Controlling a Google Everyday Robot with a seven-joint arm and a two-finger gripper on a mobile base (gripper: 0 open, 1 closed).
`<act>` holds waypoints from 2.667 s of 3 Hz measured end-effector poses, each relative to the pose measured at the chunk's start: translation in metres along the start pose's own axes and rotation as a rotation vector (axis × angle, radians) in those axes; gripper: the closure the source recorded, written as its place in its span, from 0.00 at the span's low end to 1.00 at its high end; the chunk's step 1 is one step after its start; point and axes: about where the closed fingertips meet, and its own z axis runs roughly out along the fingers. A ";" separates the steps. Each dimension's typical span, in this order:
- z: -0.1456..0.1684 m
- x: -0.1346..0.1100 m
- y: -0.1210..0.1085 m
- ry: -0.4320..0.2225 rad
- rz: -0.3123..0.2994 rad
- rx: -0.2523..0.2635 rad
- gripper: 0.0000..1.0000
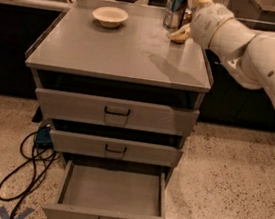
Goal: Pick redbull can from bottom drawer and place on counter
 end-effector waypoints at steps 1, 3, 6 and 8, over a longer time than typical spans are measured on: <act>0.050 -0.011 -0.040 -0.088 -0.107 -0.030 1.00; 0.078 0.005 -0.016 -0.184 -0.154 -0.299 1.00; 0.038 -0.013 0.113 -0.364 0.013 -0.672 1.00; 0.043 -0.038 0.119 -0.419 0.112 -0.549 1.00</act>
Offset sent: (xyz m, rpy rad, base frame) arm 0.0841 0.0422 0.0426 -0.4646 0.1085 0.1171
